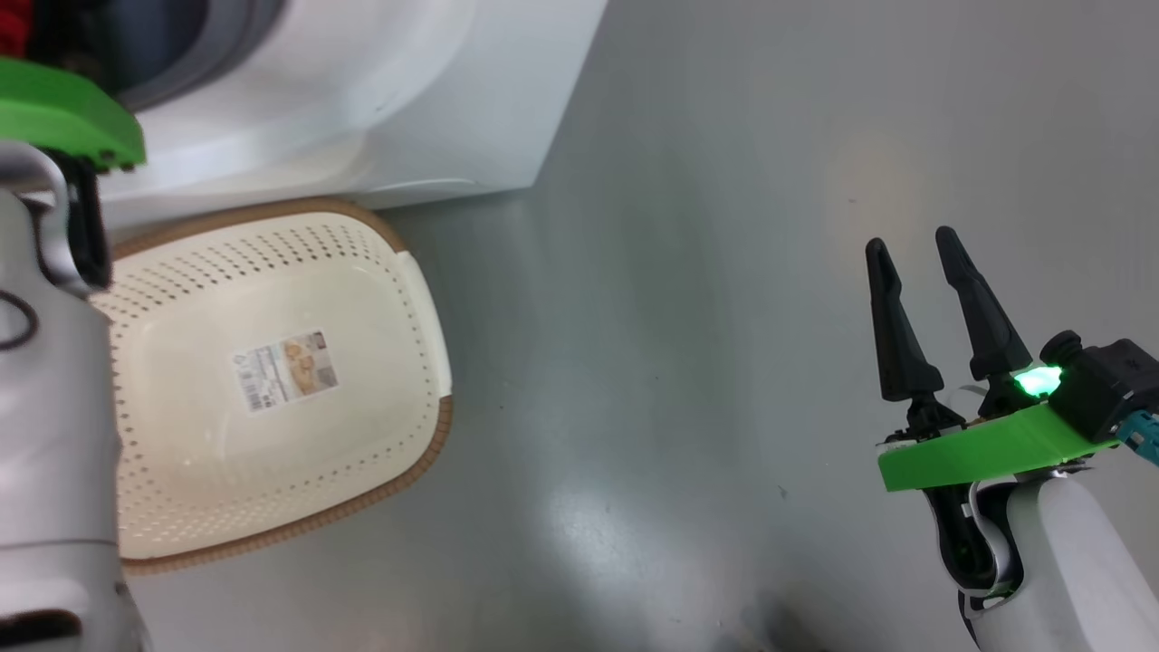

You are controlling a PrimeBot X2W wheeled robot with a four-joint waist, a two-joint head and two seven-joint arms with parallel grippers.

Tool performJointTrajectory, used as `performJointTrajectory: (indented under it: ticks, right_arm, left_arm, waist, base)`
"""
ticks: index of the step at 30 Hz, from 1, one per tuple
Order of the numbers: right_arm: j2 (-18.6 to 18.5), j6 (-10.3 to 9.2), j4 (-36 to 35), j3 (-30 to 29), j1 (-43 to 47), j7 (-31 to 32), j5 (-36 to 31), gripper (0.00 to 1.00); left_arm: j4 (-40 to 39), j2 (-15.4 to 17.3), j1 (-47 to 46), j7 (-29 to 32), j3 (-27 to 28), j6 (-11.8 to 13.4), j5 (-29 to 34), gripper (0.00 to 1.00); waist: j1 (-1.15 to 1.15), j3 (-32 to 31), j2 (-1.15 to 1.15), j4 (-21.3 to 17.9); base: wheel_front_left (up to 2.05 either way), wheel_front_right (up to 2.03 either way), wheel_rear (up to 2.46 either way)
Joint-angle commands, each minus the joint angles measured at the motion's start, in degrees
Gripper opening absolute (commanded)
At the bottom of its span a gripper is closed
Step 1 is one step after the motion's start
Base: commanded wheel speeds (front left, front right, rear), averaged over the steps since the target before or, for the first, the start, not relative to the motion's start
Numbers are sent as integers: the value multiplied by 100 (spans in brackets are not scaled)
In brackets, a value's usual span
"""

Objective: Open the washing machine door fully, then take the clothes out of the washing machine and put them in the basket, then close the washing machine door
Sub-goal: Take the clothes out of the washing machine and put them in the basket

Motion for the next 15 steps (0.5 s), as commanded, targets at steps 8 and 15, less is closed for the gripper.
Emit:
performJointTrajectory:
  ticks: [8,15]
  right_arm:
    - [2,1,-166,216,-57,-37,48,100]
    - [13,1,-167,312,-37,-37,42,100]
  left_arm:
    - [352,529,-702,-28,131,293,191,100]
    - [842,727,-1013,-28,126,521,279,100]
  waist:
    - [0,436,0,-317]
    - [0,430,0,-381]
  base:
    - [0,0,0]
    - [0,0,0]
